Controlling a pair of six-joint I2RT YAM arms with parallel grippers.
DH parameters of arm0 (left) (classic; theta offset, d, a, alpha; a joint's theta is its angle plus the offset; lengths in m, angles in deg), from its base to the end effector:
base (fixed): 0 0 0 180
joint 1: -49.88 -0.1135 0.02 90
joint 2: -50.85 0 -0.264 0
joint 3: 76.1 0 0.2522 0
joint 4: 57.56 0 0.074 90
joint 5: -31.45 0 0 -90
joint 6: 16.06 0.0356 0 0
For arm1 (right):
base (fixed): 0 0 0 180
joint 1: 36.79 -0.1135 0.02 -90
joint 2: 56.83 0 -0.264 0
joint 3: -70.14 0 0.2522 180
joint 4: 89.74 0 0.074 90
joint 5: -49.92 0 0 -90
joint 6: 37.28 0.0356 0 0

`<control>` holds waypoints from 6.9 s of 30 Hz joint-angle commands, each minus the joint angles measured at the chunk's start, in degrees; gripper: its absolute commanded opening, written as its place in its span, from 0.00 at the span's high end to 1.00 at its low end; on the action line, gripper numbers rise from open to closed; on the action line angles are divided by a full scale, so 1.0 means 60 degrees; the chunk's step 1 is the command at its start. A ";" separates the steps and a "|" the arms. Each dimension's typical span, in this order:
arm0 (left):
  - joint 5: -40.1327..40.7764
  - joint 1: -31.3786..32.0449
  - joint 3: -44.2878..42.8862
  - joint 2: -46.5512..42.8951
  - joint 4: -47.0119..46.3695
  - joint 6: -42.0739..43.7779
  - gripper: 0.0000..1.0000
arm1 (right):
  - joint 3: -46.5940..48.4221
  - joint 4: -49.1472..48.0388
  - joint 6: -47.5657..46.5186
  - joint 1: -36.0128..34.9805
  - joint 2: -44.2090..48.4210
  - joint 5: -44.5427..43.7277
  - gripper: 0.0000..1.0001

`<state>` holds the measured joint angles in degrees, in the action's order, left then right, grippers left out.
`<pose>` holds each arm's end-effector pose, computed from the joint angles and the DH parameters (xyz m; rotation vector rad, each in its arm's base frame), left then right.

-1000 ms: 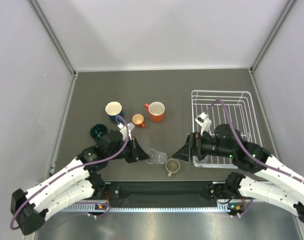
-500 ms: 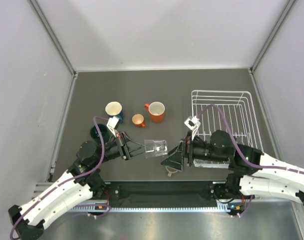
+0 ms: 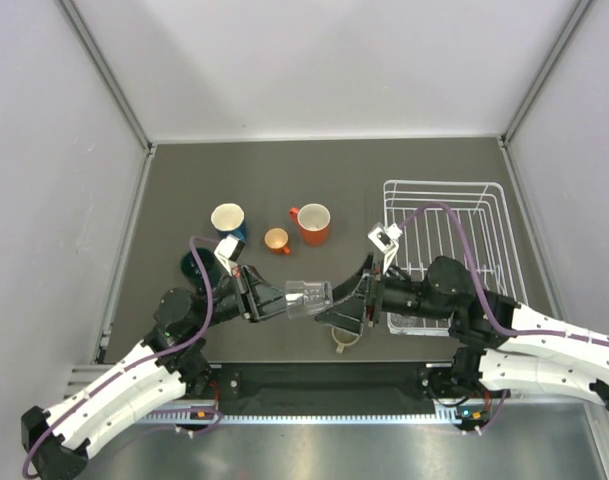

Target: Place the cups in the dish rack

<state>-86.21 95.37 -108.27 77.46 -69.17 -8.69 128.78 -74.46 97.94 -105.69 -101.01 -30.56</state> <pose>0.0834 -0.1084 0.2873 -0.0034 1.6858 -2.1216 0.0607 0.1738 0.3589 -0.5298 1.7847 1.6191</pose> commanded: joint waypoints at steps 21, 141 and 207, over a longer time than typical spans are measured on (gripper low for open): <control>-0.0165 0.0035 0.0256 -0.0187 -0.0929 -0.0306 1.00 | -0.0098 -0.1660 0.0228 -0.0147 -0.0414 0.0083 0.57; 0.2894 0.1556 -0.2746 0.3313 0.8637 0.4031 0.30 | 0.1732 1.2301 -0.0094 0.4189 0.0317 -0.4707 0.11; 0.3045 0.2029 -0.4038 0.4915 0.4846 0.4135 1.00 | 0.0987 0.7660 -0.0812 0.4189 0.2091 0.0752 0.14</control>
<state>-59.69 110.83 -135.11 112.15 -27.88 18.91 134.88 -18.59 95.18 -81.21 -87.59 -34.28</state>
